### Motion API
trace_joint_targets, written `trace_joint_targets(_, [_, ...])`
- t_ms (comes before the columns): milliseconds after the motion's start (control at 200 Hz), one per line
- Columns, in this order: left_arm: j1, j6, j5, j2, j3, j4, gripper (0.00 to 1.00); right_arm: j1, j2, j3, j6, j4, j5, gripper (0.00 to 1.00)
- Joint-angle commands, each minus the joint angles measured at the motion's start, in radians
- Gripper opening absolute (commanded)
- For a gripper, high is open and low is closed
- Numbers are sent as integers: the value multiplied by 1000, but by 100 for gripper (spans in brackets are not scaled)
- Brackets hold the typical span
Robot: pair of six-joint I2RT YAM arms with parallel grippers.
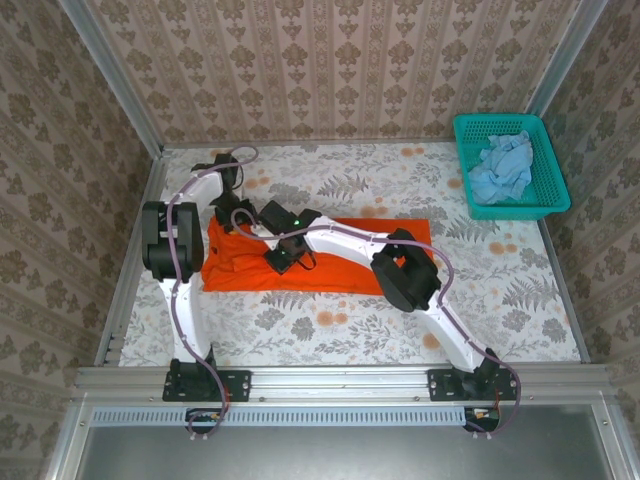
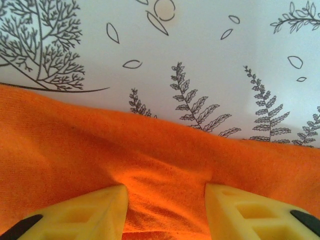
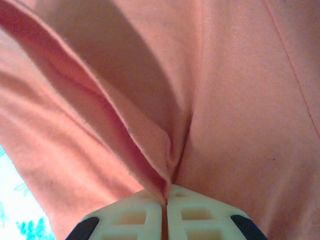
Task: Fold and stack the t-shirts
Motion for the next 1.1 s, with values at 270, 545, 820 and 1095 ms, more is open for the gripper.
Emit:
trace_joint_targets(270, [19,20,-18,53,-7,-2,46,-2,-154,-206,-60,77,-56,34])
trace_joint_targets(545, [17,25,-5,28,28,-16,50,-82,-341,-399,24,157,-88,44])
trace_joint_targets(820, [-5,-23,-27,-96,5,11,51,-377,-545,-673,298,284,-102,43])
trace_joint_targets(1095, [-19,-56,-110,-101,-137,89,38,-643,-469,-704,425,252,-100,33])
